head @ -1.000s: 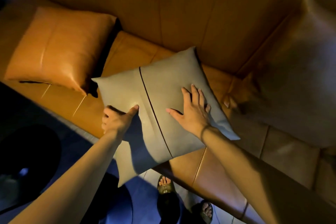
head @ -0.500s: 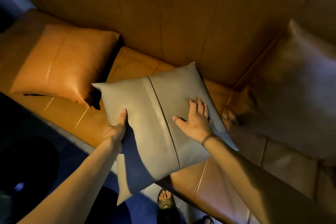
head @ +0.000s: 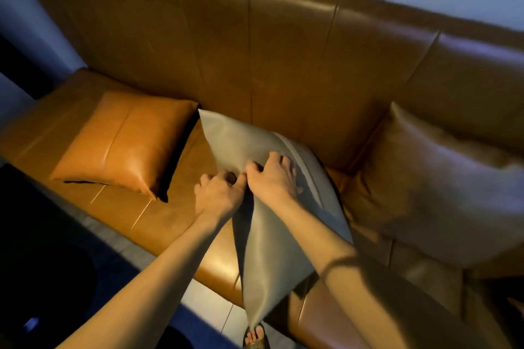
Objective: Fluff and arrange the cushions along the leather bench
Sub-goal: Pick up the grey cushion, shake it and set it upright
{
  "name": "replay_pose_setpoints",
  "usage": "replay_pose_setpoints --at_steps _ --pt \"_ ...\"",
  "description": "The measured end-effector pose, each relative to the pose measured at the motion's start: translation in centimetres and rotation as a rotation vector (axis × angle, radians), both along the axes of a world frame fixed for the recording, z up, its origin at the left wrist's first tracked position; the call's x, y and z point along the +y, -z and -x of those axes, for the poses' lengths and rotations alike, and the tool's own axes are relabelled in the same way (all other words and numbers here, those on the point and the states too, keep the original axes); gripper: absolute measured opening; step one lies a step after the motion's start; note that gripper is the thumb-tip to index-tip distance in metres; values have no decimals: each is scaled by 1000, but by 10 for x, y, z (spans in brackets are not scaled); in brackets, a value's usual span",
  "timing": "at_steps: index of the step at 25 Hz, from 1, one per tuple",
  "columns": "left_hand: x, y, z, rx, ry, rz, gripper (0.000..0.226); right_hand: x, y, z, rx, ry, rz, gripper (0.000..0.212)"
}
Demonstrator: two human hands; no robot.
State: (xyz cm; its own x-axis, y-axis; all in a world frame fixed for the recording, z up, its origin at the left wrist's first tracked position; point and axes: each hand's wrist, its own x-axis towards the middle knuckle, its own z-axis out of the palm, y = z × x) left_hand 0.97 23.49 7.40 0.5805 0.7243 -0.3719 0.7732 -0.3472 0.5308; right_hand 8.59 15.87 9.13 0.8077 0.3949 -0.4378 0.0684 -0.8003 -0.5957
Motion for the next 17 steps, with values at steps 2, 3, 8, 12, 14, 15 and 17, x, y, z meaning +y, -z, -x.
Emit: replay_pose_setpoints --at_steps 2,3,8,12,14,15,17 --pt "-20 -12 -6 -87 100 -22 29 1 -17 -16 -5 13 -11 82" --pt "-29 -16 -7 -127 143 -29 32 1 -24 -22 -18 -12 14 90" --pt "-56 -30 -17 -426 275 100 30 7 -49 -49 -215 -26 141 113" --pt "-54 -29 -19 -437 329 261 21 6 -58 -65 -291 -58 325 101" --pt "-42 -33 -19 -479 206 410 14 10 -59 -63 -286 -88 350 78" --pt "-32 -36 -18 -491 135 460 14 12 -59 -60 -292 -85 329 65" --pt "-6 -41 -17 -456 17 471 14 15 -67 -59 -300 -79 262 51"
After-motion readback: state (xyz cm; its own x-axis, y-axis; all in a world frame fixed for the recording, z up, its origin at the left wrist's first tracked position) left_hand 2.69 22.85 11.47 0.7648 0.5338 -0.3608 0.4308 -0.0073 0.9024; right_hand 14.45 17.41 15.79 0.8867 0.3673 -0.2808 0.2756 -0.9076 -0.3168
